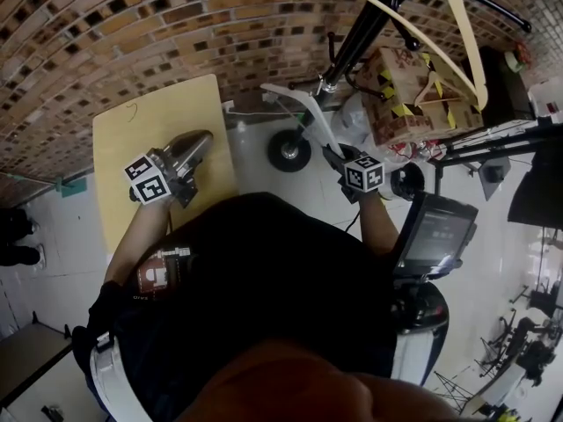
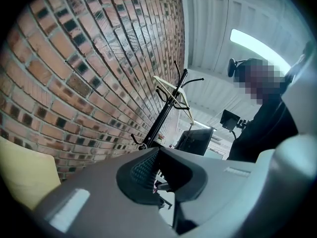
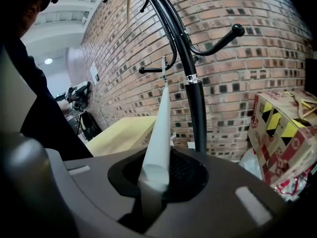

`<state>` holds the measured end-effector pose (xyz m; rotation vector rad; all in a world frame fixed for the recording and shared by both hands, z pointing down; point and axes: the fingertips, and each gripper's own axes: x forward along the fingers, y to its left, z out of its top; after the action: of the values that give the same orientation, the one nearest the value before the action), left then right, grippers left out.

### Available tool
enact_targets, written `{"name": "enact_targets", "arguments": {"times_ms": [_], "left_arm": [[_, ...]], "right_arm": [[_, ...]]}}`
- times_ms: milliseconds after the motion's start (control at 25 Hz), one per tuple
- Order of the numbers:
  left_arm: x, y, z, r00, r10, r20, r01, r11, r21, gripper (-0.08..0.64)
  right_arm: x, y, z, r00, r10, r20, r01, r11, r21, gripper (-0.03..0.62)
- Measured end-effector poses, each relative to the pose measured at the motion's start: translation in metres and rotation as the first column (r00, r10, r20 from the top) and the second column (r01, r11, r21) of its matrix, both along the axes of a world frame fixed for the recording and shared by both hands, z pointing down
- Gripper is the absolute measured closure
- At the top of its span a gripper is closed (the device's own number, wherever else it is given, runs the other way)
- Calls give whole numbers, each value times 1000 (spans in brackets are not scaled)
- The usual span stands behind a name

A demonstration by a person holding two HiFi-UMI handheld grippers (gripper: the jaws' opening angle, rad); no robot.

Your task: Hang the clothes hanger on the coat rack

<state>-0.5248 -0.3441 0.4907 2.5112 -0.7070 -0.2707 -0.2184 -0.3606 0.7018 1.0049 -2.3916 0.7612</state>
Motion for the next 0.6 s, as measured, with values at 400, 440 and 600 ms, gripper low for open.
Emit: {"name": "enact_targets", "arguments": {"times_ms": [400, 440, 600], "left_arm": [[-3, 5, 3, 1000, -12, 5, 12, 1000, -12, 560], [-3, 5, 3, 1000, -11, 4, 11, 1000, -13, 560], [0, 5, 3, 1000, -6, 4, 6, 1000, -16, 558]], "right_arm": [[17, -5, 45, 995, 37, -91, -39, 999, -27, 508], [20, -6, 50, 993, 55, -101, -58, 998, -26, 502], [19, -8, 51, 992, 69, -106, -72, 997, -21, 500]]}}
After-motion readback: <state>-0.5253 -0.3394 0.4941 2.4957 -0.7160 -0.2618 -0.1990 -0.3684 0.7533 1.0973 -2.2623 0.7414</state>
